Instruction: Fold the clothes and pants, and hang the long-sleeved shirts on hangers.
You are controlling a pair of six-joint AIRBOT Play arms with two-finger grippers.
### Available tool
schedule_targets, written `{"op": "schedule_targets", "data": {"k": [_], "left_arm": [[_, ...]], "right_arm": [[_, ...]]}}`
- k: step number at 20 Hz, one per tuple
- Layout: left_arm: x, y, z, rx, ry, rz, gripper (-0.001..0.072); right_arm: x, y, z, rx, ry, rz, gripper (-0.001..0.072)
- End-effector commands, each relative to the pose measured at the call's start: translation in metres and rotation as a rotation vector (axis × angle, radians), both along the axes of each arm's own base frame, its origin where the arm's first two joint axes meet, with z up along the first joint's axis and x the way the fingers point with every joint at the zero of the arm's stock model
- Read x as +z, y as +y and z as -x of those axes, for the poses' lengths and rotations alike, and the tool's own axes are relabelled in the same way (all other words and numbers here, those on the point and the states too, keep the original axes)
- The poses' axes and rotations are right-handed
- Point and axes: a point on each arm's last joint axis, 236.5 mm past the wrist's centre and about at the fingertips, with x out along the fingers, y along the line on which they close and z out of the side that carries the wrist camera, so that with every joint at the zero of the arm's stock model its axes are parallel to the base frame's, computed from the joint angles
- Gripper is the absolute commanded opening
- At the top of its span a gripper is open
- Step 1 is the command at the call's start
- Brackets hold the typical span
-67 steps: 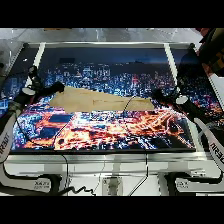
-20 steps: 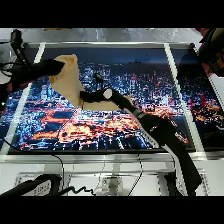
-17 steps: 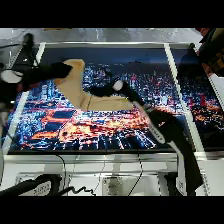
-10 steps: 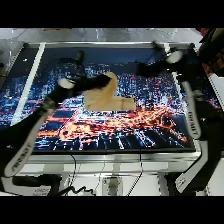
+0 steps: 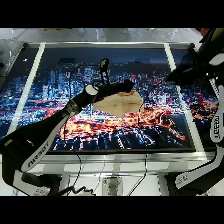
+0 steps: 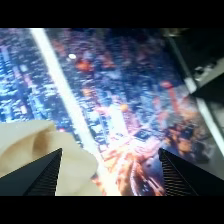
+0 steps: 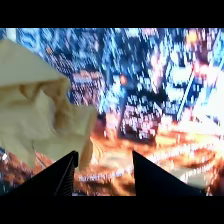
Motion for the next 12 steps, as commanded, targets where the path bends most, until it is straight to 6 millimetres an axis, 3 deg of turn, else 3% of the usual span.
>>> {"op": "schedule_targets", "data": {"k": [1,3,5,7,10,12], "left_arm": [[0.01,0.019,0.002,-0.061,-0.012,-0.028,0.0702],[0.012,0.04,-0.009,-0.041,-0.004,-0.027,0.0702],[0.01,0.057,-0.017,-0.033,0.011,-0.026,0.0702],[0.009,0.068,-0.019,-0.039,0.028,-0.025,0.0701],[0.007,0.074,-0.018,-0.056,0.045,-0.024,0.0701],[0.006,0.073,-0.015,-0.068,0.05,-0.024,0.07]], "right_arm": [[-0.061,0.022,0.042,0.015,0.157,-0.136,0.0461],[-0.091,0.055,0.05,-0.025,0.183,-0.231,0.0488],[-0.113,0.081,0.037,-0.137,0.152,-0.294,0.0603],[-0.113,0.108,0.011,-0.276,0.1,-0.391,0.0675],[-0.102,0.145,-0.02,-0.375,0.041,-0.486,0.0683],[-0.11,0.162,-0.027,-0.416,0.041,-0.472,0.0683]]}}
